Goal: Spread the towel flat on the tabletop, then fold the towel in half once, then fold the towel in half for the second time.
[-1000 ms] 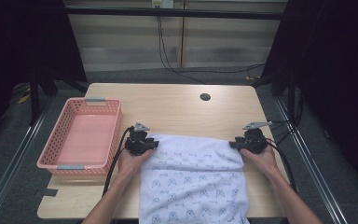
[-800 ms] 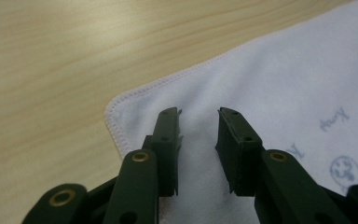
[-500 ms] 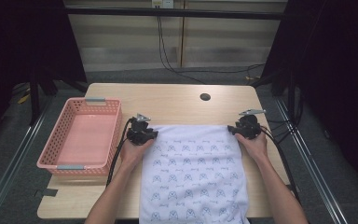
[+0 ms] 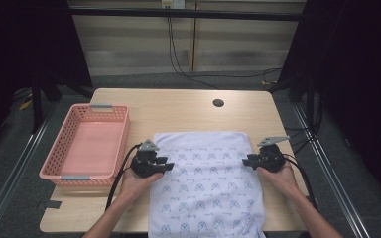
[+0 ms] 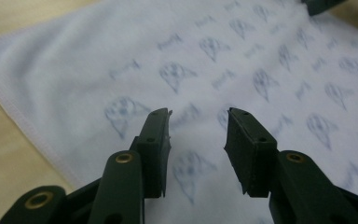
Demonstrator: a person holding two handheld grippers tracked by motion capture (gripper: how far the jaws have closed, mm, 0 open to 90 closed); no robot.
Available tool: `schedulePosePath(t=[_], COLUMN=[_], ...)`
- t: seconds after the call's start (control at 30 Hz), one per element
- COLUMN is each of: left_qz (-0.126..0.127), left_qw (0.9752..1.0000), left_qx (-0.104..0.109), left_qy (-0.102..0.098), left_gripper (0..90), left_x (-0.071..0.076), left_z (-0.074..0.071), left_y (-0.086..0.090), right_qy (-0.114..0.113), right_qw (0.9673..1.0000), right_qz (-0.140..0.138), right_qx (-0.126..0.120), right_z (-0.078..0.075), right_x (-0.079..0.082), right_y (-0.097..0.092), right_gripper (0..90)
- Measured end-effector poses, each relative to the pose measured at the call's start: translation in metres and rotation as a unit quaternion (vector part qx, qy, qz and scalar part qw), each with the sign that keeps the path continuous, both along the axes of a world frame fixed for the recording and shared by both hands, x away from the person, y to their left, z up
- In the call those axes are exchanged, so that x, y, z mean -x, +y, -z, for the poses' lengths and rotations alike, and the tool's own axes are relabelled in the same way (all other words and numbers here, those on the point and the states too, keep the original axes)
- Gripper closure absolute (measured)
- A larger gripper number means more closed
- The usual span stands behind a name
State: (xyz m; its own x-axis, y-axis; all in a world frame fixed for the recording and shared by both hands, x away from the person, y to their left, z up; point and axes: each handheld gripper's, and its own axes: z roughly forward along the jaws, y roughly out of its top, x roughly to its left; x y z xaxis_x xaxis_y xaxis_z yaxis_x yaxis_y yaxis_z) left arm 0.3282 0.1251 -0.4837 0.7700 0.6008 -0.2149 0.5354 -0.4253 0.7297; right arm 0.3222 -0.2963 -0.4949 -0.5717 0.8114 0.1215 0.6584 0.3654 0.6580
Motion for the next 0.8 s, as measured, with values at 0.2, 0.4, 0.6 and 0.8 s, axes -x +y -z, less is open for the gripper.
schedulePosePath(t=[0.2, 0.4, 0.6, 0.8], left_qz=[0.006, 0.001, -0.003, 0.006], left_qw=[0.9998, 0.9998, 0.9996, 0.9995], left_qx=[-0.017, -0.022, -0.023, -0.026], left_qy=[0.008, -0.004, -0.014, -0.014], left_gripper=[59.0, 61.4, 66.8, 69.1], left_x=[0.013, 0.011, 0.012, 0.018], left_z=[0.015, 0.018, 0.019, 0.019], left_y=[0.017, 0.017, 0.017, 0.018], right_qy=[-0.019, -0.030, -0.034, -0.030], right_qw=[0.9998, 0.9995, 0.9993, 0.9995], right_qz=[0.006, 0.000, 0.000, 0.000], right_qx=[-0.005, -0.012, -0.017, -0.006], right_z=[0.006, 0.008, 0.009, 0.007], right_x=[0.014, 0.015, 0.016, 0.024], right_y=[-0.006, -0.009, -0.009, -0.007], right_gripper=[64.5, 64.2, 63.2, 65.2])
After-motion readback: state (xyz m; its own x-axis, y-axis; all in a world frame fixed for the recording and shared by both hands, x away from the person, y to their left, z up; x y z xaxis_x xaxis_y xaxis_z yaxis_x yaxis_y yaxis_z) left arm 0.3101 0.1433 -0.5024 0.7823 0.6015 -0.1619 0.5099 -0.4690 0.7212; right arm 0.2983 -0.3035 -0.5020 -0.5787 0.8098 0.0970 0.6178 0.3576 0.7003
